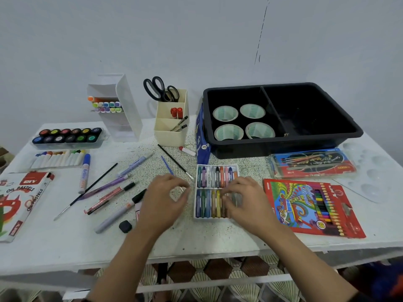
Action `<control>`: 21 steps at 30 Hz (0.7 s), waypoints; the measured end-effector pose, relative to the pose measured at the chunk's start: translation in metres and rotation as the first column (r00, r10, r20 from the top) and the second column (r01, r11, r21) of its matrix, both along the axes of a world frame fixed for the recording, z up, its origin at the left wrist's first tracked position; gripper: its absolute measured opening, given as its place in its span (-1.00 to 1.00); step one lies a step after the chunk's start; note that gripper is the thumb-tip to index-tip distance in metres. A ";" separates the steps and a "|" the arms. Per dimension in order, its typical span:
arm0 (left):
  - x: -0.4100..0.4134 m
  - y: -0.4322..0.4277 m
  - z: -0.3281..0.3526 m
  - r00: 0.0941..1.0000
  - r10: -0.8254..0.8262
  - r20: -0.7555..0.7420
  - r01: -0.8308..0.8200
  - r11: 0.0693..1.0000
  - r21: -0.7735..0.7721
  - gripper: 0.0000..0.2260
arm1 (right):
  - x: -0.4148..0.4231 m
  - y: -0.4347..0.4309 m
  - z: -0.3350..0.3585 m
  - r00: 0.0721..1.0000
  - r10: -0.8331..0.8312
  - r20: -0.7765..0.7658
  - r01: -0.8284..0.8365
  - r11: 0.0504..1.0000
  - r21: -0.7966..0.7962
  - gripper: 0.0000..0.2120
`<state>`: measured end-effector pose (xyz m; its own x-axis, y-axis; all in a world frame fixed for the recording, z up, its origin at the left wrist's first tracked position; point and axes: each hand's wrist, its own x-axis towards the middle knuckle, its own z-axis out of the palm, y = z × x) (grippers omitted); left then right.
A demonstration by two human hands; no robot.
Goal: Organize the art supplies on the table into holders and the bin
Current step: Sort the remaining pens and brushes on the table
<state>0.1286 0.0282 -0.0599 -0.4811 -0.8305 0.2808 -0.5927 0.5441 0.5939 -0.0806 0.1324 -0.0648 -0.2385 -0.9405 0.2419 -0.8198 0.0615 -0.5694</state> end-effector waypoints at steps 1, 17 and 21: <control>0.012 -0.008 0.000 0.998 0.042 0.051 -0.042 0.999 0.012 -0.83 | 0.007 -0.005 0.002 0.999 0.050 0.003 -0.050 0.998 -0.022 -0.87; 0.057 -0.041 -0.019 0.959 0.055 0.277 -0.080 0.994 0.078 -0.71 | 0.088 -0.078 0.001 0.935 0.327 -0.137 -0.292 0.930 0.224 -0.81; 0.059 -0.047 -0.019 0.966 0.026 0.258 -0.045 0.997 0.068 -0.76 | 0.086 -0.078 0.005 0.981 0.195 -0.025 -0.189 0.972 0.141 -0.92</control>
